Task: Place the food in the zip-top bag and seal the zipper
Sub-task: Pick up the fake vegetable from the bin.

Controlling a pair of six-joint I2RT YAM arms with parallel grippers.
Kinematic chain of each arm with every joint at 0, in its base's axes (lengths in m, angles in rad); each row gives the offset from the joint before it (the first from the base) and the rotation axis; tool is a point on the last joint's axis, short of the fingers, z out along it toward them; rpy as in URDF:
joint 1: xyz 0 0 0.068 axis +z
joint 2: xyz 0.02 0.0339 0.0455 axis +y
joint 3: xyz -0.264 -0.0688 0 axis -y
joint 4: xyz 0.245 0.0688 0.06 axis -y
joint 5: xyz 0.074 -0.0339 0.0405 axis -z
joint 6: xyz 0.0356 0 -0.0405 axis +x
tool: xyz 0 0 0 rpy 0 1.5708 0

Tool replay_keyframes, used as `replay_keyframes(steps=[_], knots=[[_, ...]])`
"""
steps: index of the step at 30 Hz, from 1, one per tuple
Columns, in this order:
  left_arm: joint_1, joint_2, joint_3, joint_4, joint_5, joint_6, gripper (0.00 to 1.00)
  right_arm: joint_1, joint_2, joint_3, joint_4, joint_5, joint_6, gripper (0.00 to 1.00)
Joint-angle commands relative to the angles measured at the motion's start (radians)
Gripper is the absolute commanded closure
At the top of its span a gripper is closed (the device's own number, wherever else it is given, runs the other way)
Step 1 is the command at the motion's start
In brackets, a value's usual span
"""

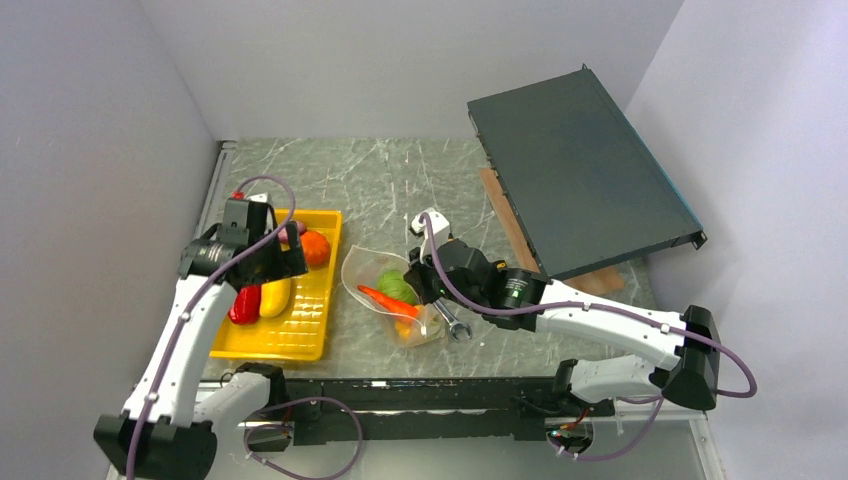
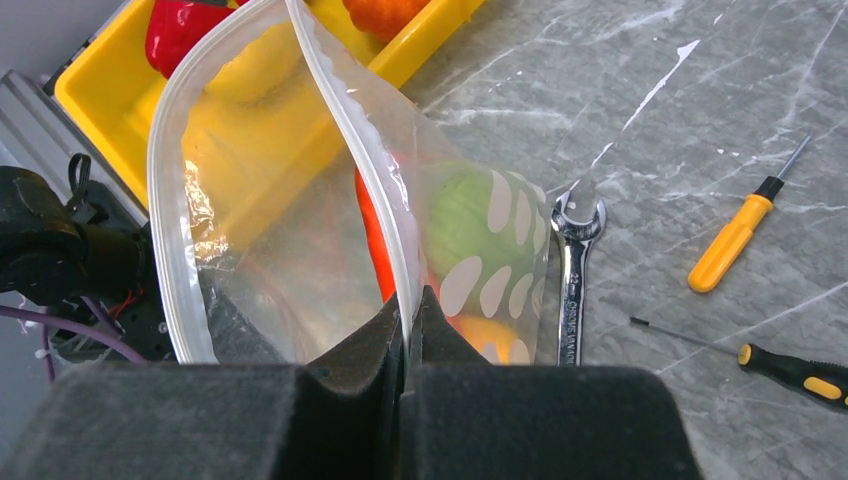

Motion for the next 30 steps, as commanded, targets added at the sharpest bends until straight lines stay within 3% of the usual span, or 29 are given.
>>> replay_keyframes(steps=[1, 9, 11, 26, 28, 30], knots=[[0.048, 0.131, 0.031, 0.120, -0.086, 0.186, 0.01, -0.006, -0.025, 0.020, 0.014, 0.015, -0.003, 1.00], [0.073, 0.308, -0.112, 0.302, -0.116, 0.208, 0.07, -0.007, 0.022, 0.065, -0.016, -0.013, 0.003, 1.00], [0.072, 0.346, -0.086, 0.282, -0.126, 0.198, 0.12, -0.008, 0.029, 0.074, -0.022, -0.015, 0.010, 1.00], [0.027, 0.513, -0.056, 0.236, -0.205, 0.172, 0.17, -0.008, 0.080, 0.125, -0.028, -0.037, 0.020, 1.00], [0.026, 0.521, -0.054, 0.235, -0.189, 0.174, 0.22, -0.007, 0.069, 0.122, -0.029, -0.034, 0.020, 1.00], [0.027, 0.538, -0.048, 0.231, -0.171, 0.177, 0.36, -0.007, 0.056, 0.113, -0.030, -0.028, 0.023, 1.00]])
